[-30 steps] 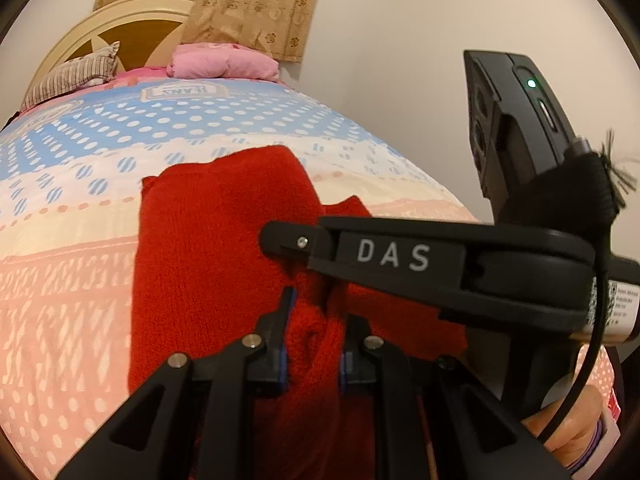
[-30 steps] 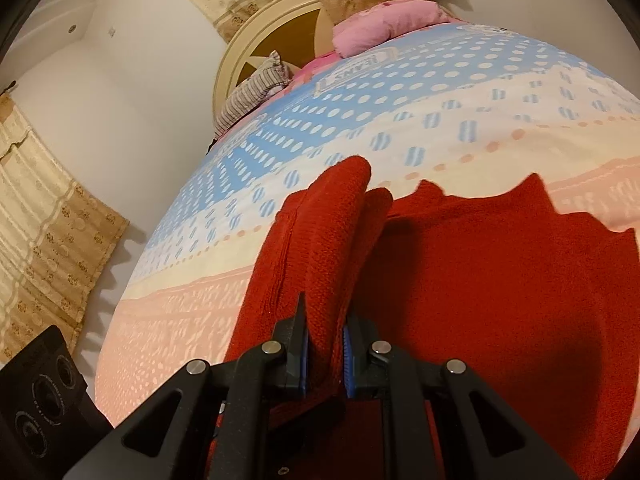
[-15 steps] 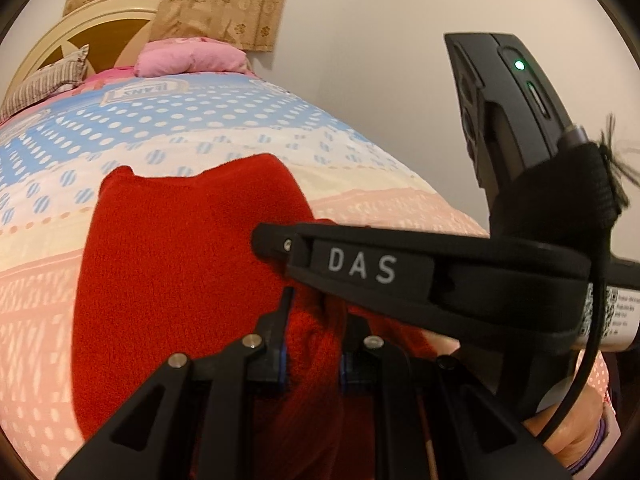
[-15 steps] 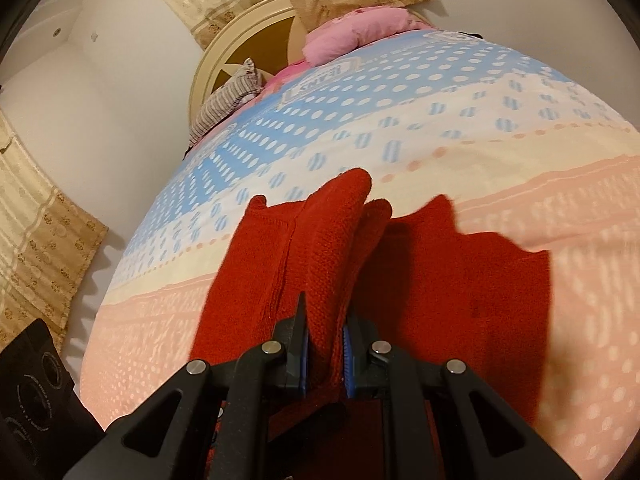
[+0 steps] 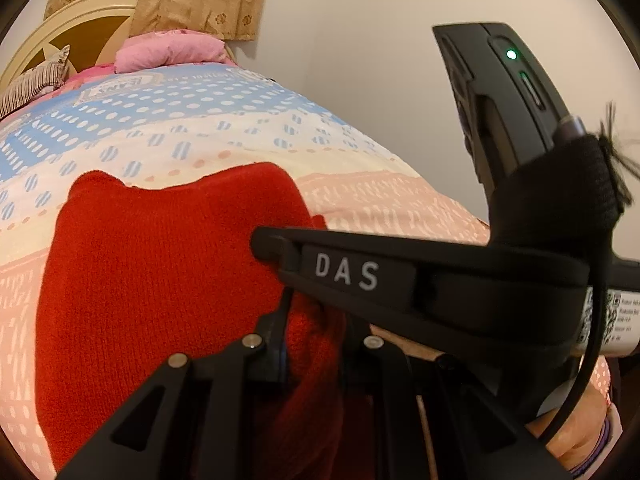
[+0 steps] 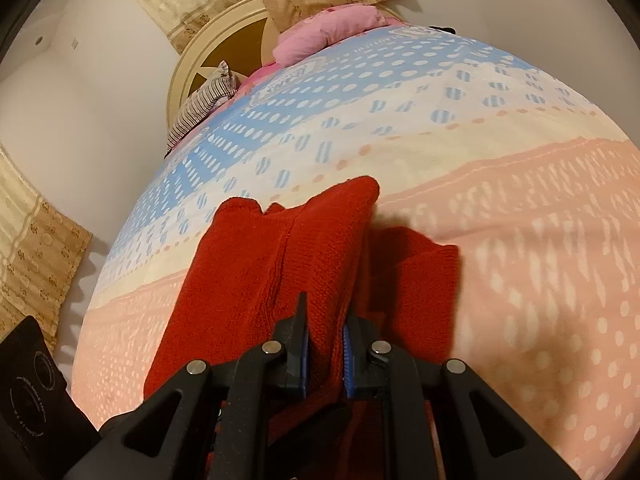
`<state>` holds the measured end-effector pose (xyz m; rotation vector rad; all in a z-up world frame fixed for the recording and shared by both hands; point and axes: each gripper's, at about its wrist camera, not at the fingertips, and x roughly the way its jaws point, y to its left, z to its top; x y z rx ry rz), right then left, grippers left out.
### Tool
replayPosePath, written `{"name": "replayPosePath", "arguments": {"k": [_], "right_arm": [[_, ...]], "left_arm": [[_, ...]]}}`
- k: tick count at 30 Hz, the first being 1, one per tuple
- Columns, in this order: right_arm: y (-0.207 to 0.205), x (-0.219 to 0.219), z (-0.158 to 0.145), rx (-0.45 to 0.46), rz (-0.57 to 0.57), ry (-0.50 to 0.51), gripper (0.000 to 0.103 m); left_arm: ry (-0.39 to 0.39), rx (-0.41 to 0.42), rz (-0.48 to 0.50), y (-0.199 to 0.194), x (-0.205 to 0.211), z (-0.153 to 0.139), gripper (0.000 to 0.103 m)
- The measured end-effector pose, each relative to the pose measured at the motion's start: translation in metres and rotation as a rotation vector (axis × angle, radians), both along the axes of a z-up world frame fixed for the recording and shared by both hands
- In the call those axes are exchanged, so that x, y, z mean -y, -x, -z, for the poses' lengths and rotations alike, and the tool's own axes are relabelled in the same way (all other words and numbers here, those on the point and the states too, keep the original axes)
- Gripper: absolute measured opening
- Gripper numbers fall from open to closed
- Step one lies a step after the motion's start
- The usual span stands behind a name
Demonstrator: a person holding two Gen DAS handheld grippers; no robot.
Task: Fold small clothes
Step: 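Fold the held sweater half over the other half with both grippers, then open both grippers and release the folded sweater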
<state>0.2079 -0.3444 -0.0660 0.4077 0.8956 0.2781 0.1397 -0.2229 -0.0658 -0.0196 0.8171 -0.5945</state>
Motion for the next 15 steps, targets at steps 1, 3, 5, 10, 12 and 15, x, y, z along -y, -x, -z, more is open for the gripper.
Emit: {"name": "replayPosePath", "arguments": {"k": [1, 3, 5, 10, 12, 15], "right_arm": [[0.0, 0.002, 0.0, -0.002, 0.002, -0.002, 0.012], [0.0, 0.008, 0.001, -0.005, 0.004, 0.001, 0.012], [0.001, 0.011, 0.003, -0.009, 0.0, 0.013, 0.012], [0.0, 0.019, 0.018, -0.024, 0.002, -0.017, 0.012], [0.001, 0.022, 0.024, -0.015, 0.001, -0.034, 0.014], [0.004, 0.028, 0.028, -0.012, 0.028, -0.052, 0.035]], "left_arm": [[-0.001, 0.0, 0.0, 0.0, 0.002, 0.0, 0.017], [-0.007, 0.002, 0.003, -0.002, 0.007, 0.002, 0.017], [-0.019, 0.002, 0.005, -0.001, 0.012, 0.006, 0.017], [-0.065, 0.039, 0.042, 0.009, 0.015, 0.008, 0.023], [-0.041, 0.029, 0.066, 0.015, 0.007, 0.003, 0.03], [0.021, 0.025, 0.116, 0.034, -0.017, -0.011, 0.047]]}}
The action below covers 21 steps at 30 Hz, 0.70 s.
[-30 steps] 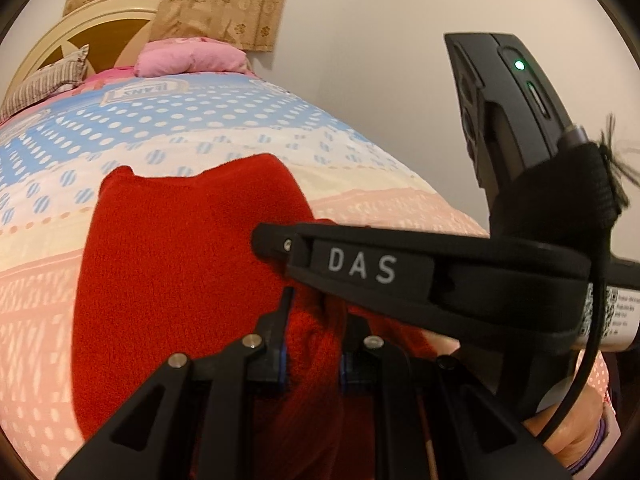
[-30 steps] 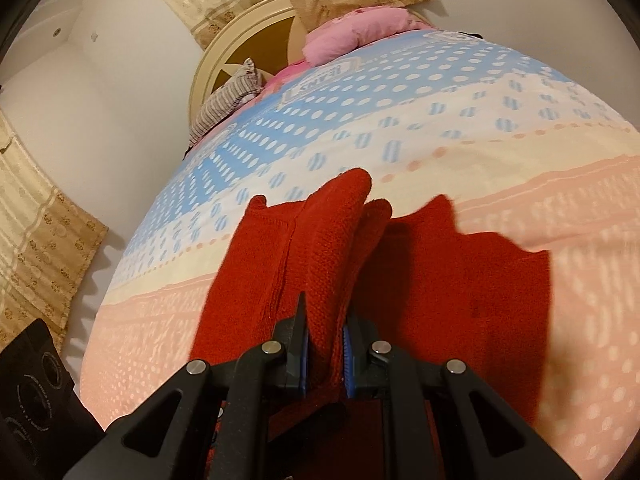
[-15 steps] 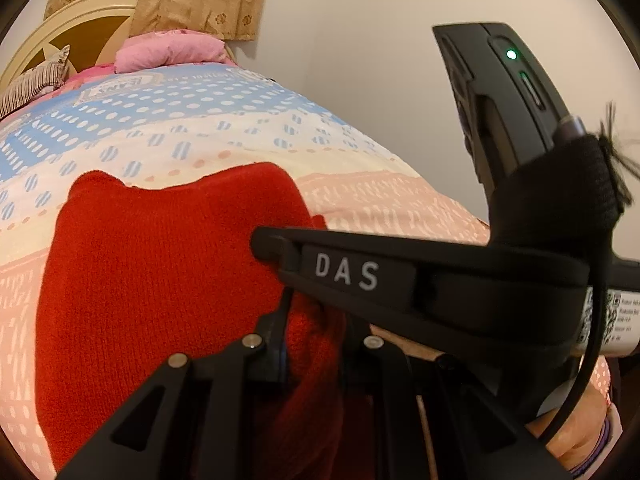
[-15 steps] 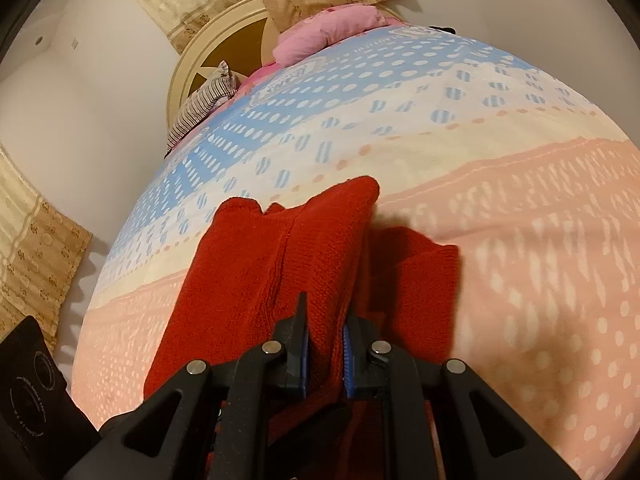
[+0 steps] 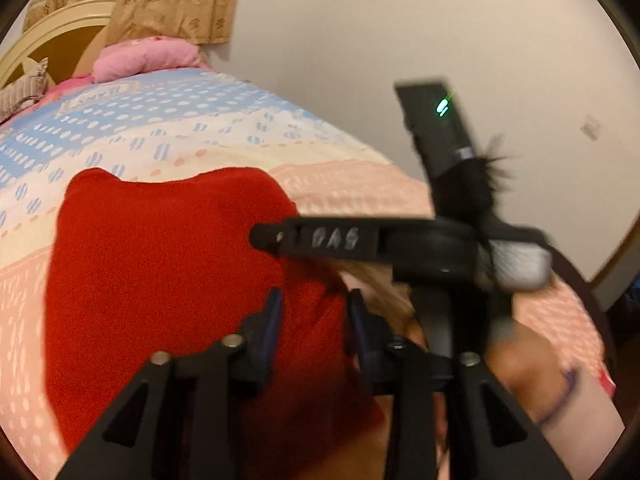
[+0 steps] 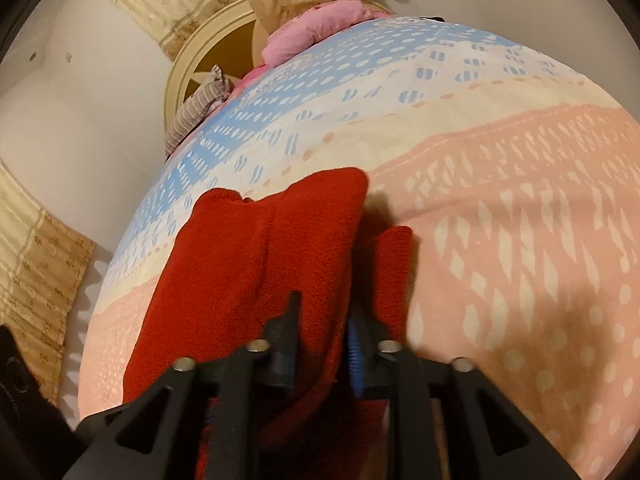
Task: Fold small clothes
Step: 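Open both grippers and release the folded sweater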
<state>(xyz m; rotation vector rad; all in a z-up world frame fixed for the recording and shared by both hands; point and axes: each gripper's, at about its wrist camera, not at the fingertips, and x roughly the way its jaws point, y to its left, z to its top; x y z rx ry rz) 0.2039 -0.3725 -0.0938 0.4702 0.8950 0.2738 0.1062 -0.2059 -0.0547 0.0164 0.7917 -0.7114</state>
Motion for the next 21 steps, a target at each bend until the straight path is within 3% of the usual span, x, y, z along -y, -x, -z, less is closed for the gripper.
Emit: {"name": "replayPosePath", "arguments": {"k": [3, 4, 6, 9, 12, 16, 21], "right_arm": [[0.013, 0.016, -0.003, -0.008, 0.032, -0.092, 0.038], [0.023, 0.024, -0.007, -0.004, 0.067, -0.103, 0.038], [0.046, 0.032, -0.019, 0.027, 0.129, -0.065, 0.038], [0.078, 0.024, -0.036, 0.072, 0.109, -0.048, 0.038], [0.103, 0.003, -0.049, 0.103, 0.061, 0.018, 0.042], [0.121, -0.024, -0.048, 0.102, 0.021, 0.099, 0.045], [0.119, -0.046, -0.018, 0.008, 0.027, 0.208, 0.045]], "left_arm": [[0.032, 0.064, 0.024, 0.024, -0.038, -0.018, 0.069], [0.052, 0.088, 0.017, 0.031, -0.054, -0.024, 0.072], [0.097, 0.118, -0.02, 0.04, -0.086, -0.032, 0.079], [0.095, 0.098, -0.125, 0.028, -0.115, -0.027, 0.08], [0.069, 0.0, -0.233, 0.007, -0.132, -0.008, 0.08], [0.091, -0.093, -0.255, 0.002, -0.138, 0.014, 0.08], [0.074, -0.124, -0.247, 0.006, -0.131, 0.029, 0.08]]}}
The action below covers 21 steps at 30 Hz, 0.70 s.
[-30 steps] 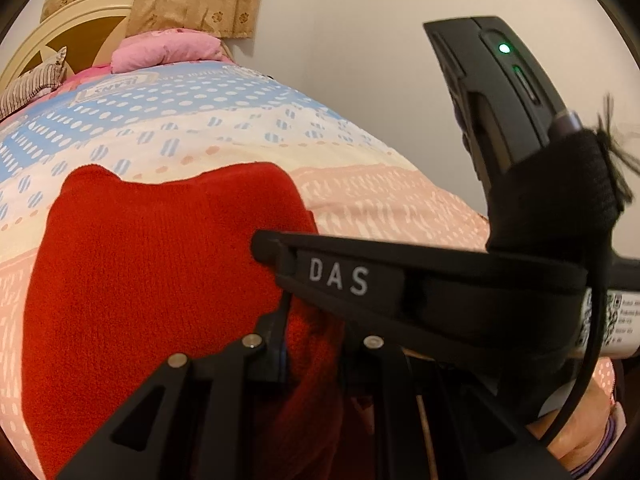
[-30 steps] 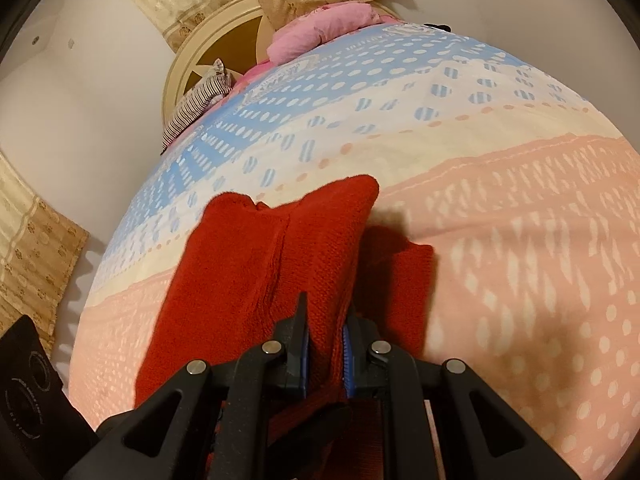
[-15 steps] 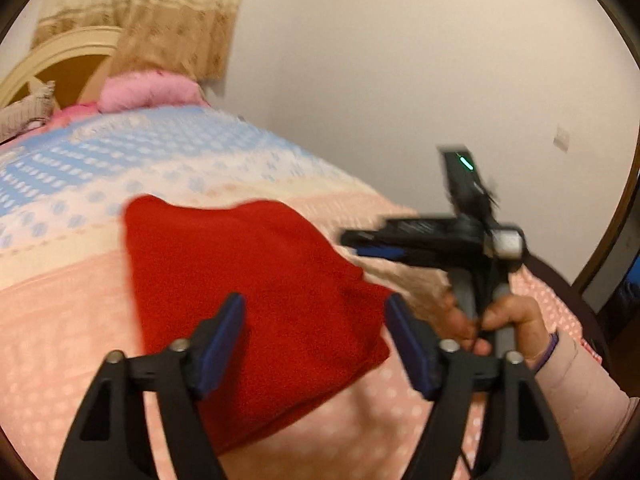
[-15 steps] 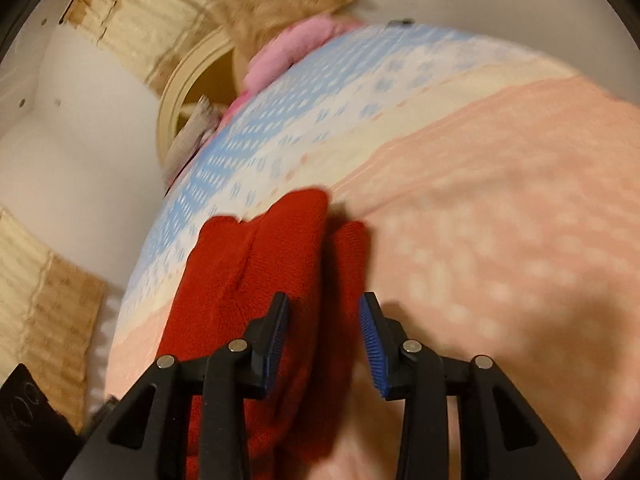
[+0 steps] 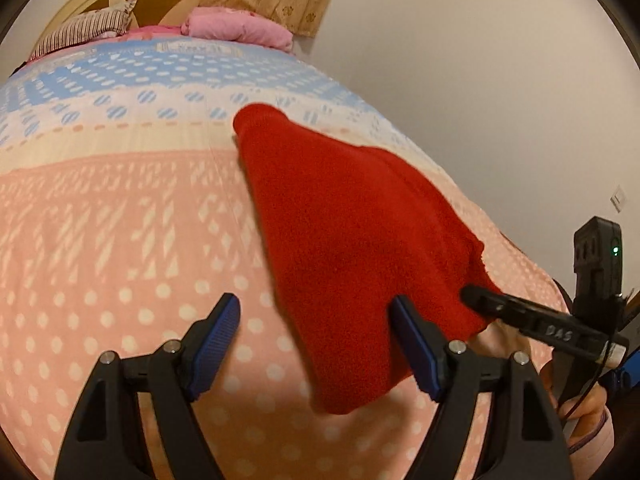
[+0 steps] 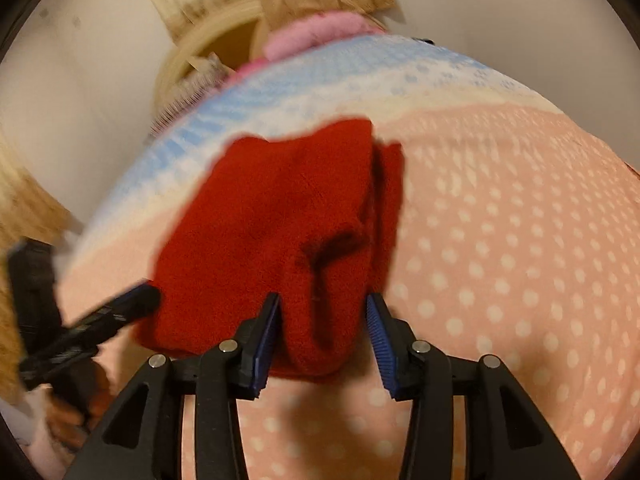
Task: Fold small clothes
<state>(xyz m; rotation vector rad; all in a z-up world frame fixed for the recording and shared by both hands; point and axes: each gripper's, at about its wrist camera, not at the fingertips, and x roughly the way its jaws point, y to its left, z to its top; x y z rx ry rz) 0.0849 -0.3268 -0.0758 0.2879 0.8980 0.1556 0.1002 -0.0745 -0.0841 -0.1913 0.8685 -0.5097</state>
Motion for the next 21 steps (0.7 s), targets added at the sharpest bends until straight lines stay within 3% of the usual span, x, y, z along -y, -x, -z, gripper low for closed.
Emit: {"name": "replayPosePath", "arguments": {"k": [2, 4, 6, 9, 16, 21], "right_arm": [[0.001, -0.001, 0.01, -0.007, 0.03, 0.004, 0.041], [0.005, -0.001, 0.014, -0.004, 0.036, -0.028, 0.023], [0.01, -0.007, 0.014, 0.003, 0.051, -0.038, 0.017], [0.024, -0.019, 0.008, 0.028, 0.074, 0.023, 0.014], [0.056, -0.013, 0.019, 0.04, 0.161, -0.055, 0.012], [0.052, -0.01, 0.018, 0.02, 0.141, -0.073, 0.013]], "left_arm": [[0.005, -0.011, 0.005, 0.005, -0.005, 0.004, 0.08], [0.007, -0.016, 0.002, 0.003, -0.007, 0.007, 0.08], [0.006, -0.016, 0.009, 0.001, -0.008, 0.007, 0.08], [-0.02, 0.006, 0.023, -0.003, -0.007, 0.006, 0.08], [-0.074, 0.005, 0.048, -0.006, 0.001, 0.012, 0.082], [-0.045, -0.007, 0.048, -0.004, -0.007, 0.01, 0.082]]}}
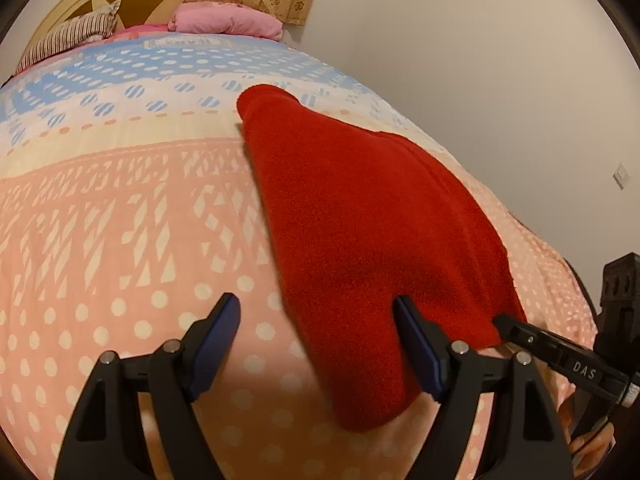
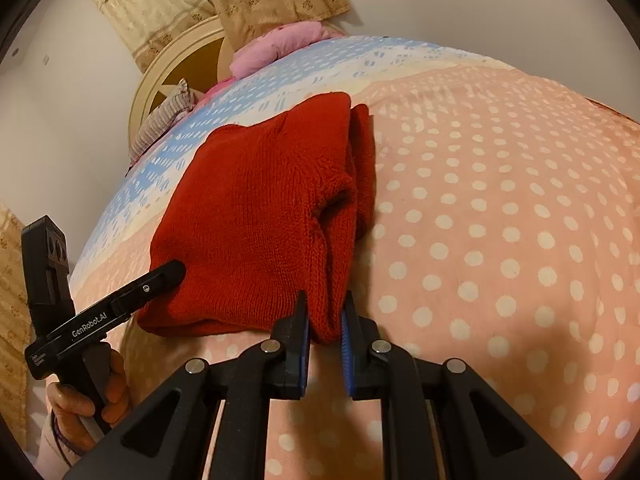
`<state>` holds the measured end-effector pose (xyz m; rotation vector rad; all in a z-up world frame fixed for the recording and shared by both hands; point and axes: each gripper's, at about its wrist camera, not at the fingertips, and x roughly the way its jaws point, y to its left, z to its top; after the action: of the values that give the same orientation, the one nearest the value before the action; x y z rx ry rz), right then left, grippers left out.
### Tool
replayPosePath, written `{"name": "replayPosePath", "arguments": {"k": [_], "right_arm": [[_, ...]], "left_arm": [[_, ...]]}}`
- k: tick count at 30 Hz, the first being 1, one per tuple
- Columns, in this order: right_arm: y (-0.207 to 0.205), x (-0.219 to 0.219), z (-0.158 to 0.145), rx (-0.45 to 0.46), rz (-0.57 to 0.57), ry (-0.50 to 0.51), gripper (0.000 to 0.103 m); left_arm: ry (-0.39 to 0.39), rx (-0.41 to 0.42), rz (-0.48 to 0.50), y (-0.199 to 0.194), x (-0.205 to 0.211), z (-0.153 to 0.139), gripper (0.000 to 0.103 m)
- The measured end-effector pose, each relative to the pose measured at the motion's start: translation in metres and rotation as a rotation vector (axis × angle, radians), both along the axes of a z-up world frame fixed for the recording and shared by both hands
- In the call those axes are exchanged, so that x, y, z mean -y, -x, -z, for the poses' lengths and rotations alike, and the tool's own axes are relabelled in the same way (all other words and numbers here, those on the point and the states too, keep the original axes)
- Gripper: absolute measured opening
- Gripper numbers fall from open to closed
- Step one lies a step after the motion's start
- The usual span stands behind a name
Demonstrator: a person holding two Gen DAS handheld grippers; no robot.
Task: Fold small clothes
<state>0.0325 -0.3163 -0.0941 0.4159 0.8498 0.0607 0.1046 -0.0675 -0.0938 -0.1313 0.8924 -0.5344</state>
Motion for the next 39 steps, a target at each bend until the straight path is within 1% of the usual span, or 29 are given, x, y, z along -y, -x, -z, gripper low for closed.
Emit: {"name": "replayPosePath", "arguments": {"k": [1, 3, 4, 5, 7, 9, 11, 14, 16, 19, 20, 22, 23, 24, 27, 31, 34, 37, 38, 39], "right_arm": [[-0.001, 0.001, -0.002, -0.003, -0.014, 0.002, 0.014], [0.003, 0.001, -0.01, -0.007, -0.043, 0.028, 0.024], [0.005, 0.001, -0.013, -0.013, -0.054, 0.044, 0.025], [0.009, 0.003, -0.018, -0.016, -0.061, 0.058, 0.025], [0.016, 0.007, -0.029, 0.012, -0.047, 0.094, 0.025], [0.019, 0.009, -0.047, 0.072, -0.017, 0.148, 0.025], [0.012, 0.008, -0.06, 0.117, -0.009, 0.169, 0.025], [-0.014, 0.005, -0.073, 0.162, -0.008, 0.15, 0.025], [-0.041, -0.001, -0.072, 0.16, -0.023, 0.135, 0.025], [-0.075, -0.017, -0.062, 0.129, -0.062, 0.187, 0.025], [-0.083, -0.021, -0.053, 0.108, -0.077, 0.202, 0.025], [-0.095, -0.023, -0.035, 0.057, -0.085, 0.224, 0.025], [-0.097, -0.022, -0.026, 0.044, -0.067, 0.257, 0.025], [-0.095, -0.018, -0.022, 0.052, -0.06, 0.268, 0.025], [-0.093, -0.009, -0.018, 0.061, -0.045, 0.236, 0.025], [-0.091, -0.015, -0.016, 0.08, -0.05, 0.285, 0.026], [-0.089, -0.018, -0.022, 0.072, -0.058, 0.298, 0.028], [-0.078, -0.009, -0.038, 0.107, -0.033, 0.239, 0.029], [-0.075, -0.006, -0.041, 0.121, -0.021, 0.22, 0.039], [-0.07, 0.0, -0.045, 0.141, 0.003, 0.197, 0.056]], "left_arm": [[0.004, -0.002, 0.001, 0.002, -0.003, -0.002, 0.082], [0.005, -0.006, 0.004, 0.005, -0.011, -0.007, 0.082], [0.011, -0.004, 0.005, 0.007, -0.016, -0.011, 0.082], [0.014, 0.005, 0.0, 0.008, -0.021, -0.016, 0.082], [0.005, 0.044, -0.031, 0.007, -0.028, -0.029, 0.081], [0.006, 0.072, -0.054, 0.002, -0.029, -0.039, 0.081], [0.001, 0.088, -0.081, -0.008, -0.025, -0.047, 0.081], [-0.026, 0.112, -0.132, -0.023, -0.008, -0.051, 0.081], [-0.07, 0.106, -0.147, -0.033, 0.008, -0.046, 0.081], [-0.132, 0.093, -0.146, -0.036, 0.02, -0.034, 0.081], [-0.148, 0.09, -0.144, -0.036, 0.023, -0.031, 0.081], [-0.154, 0.088, -0.138, -0.035, 0.026, -0.026, 0.081], [-0.153, 0.086, -0.136, -0.035, 0.027, -0.024, 0.081], [-0.156, 0.084, -0.138, -0.035, 0.028, -0.023, 0.081], [-0.162, 0.084, -0.136, -0.036, 0.031, -0.021, 0.082], [-0.191, 0.096, -0.127, -0.037, 0.036, -0.023, 0.083], [-0.2, 0.11, -0.121, -0.036, 0.033, -0.027, 0.084], [-0.197, 0.113, -0.12, -0.039, 0.03, -0.032, 0.084], [-0.202, 0.112, -0.124, -0.041, 0.029, -0.033, 0.084], [-0.207, 0.113, -0.126, -0.043, 0.029, -0.034, 0.084]]}}
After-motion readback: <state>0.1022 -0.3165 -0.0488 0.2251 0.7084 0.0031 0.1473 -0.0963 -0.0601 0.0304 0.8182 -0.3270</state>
